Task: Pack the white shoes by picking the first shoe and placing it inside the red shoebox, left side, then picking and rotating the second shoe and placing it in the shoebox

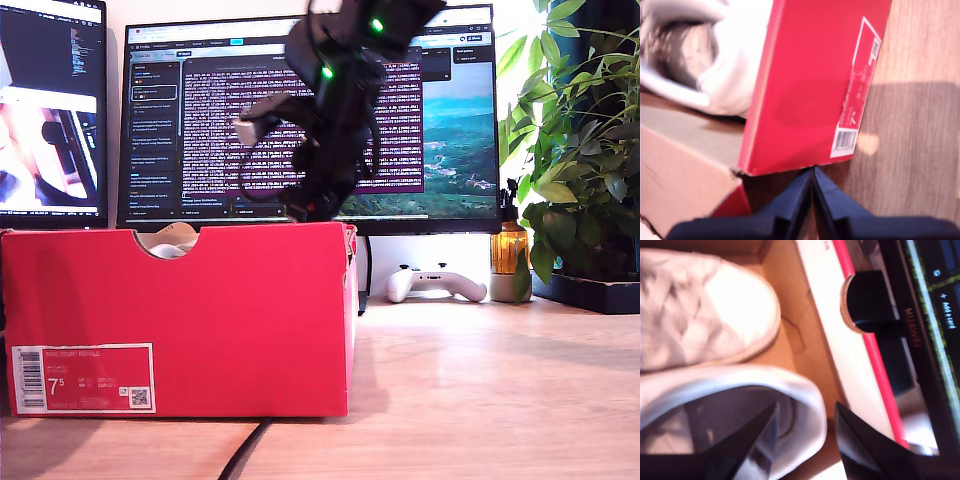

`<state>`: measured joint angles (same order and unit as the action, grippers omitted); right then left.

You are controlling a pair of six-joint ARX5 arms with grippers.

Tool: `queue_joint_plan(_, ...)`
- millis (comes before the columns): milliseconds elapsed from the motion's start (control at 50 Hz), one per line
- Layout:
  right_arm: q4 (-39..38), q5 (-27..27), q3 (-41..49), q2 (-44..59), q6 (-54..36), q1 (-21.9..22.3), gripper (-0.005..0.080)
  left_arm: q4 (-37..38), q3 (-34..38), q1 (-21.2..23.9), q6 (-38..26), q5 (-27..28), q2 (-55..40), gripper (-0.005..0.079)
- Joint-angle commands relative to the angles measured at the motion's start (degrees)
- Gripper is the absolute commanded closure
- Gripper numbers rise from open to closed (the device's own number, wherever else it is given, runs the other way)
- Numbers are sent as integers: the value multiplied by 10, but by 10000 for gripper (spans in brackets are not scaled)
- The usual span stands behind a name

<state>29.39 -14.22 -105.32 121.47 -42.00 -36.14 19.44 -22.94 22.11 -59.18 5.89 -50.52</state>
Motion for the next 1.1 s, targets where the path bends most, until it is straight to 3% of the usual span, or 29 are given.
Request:
queue_joint_plan(0,11,-17,-36,11,15,-11,432,-2,2,2,-2,1,-5,761)
queue_joint_plan(100,58,-39,-75,11,39,-19,491,-2,2,2,-2,1,-5,761)
queue_joint_plan(220,127,-44,-123,11,79,-25,779,-2,2,2,-2,1,-5,761)
queue_joint_plan(540,264,-36,-183,9,255,-13,754,-17,2,2,-2,1,-5,761)
queue_joint_plan(840,336,95,-183,9,317,39,754,-14,2,2,-2,7,-5,761)
queue_joint_plan(1080,341,103,-183,-2,317,67,754,-11,2,2,-2,14,-5,761)
